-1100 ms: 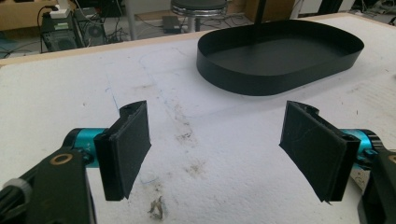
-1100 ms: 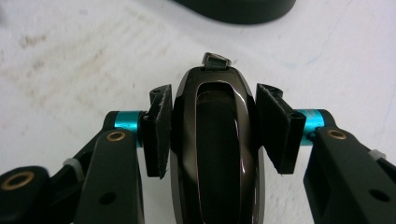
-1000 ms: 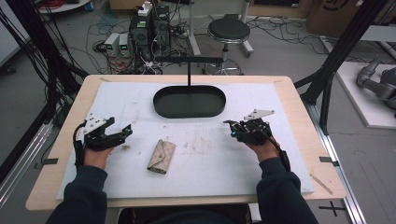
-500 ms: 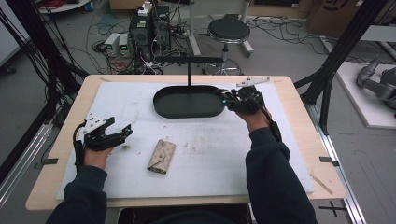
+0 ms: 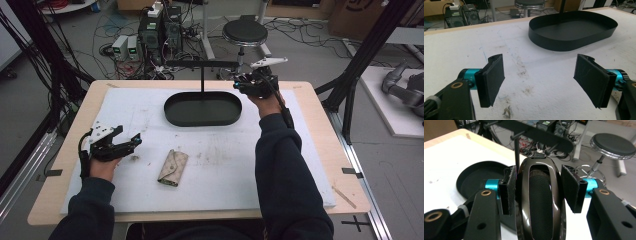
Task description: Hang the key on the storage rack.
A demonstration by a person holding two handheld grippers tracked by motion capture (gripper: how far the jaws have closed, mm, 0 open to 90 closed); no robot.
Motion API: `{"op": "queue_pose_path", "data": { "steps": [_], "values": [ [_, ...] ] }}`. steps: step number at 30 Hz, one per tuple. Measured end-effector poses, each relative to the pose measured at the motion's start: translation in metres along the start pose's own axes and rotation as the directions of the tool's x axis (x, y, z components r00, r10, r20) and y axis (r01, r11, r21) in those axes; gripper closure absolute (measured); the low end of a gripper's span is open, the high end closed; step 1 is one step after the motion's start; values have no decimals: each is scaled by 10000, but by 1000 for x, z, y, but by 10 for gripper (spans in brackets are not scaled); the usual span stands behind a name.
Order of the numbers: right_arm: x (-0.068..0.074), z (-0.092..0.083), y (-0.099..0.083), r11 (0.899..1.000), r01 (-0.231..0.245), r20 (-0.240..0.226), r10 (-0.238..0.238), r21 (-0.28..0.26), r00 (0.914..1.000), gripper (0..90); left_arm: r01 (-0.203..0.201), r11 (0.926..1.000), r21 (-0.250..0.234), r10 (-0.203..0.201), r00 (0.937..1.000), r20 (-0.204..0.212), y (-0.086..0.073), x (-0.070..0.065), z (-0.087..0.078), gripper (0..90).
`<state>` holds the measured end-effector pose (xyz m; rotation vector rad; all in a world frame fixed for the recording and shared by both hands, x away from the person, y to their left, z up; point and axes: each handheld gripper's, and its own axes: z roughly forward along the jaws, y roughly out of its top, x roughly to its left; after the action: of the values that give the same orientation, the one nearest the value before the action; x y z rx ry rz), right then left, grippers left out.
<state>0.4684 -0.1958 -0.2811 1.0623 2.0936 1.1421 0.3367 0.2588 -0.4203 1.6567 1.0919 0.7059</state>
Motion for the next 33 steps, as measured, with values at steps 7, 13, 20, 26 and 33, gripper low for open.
{"op": "queue_pose_path", "data": {
  "steps": [7,13,20,26,33],
  "values": [
    [-4,5,13,9999,-140,275,143,-85,9995,500,7,10000,20,-7,10000,-17,0,1,0,240],
    [-7,9,20,9994,-320,328,324,-146,9989,500,41,10000,5,-41,10000,-3,0,1,0,239],
    [-9,15,23,9992,-362,683,371,-144,9970,500,43,10000,-1,-43,10000,0,0,1,0,240],
    [-16,30,15,9963,-778,1237,728,361,9896,499,56,10000,5,-56,10000,-22,0,2,-1,239],
    [-19,49,-5,9832,-1228,1799,976,1349,9788,499,68,10000,-8,-68,10000,-30,0,2,-1,239]
  ]
}}
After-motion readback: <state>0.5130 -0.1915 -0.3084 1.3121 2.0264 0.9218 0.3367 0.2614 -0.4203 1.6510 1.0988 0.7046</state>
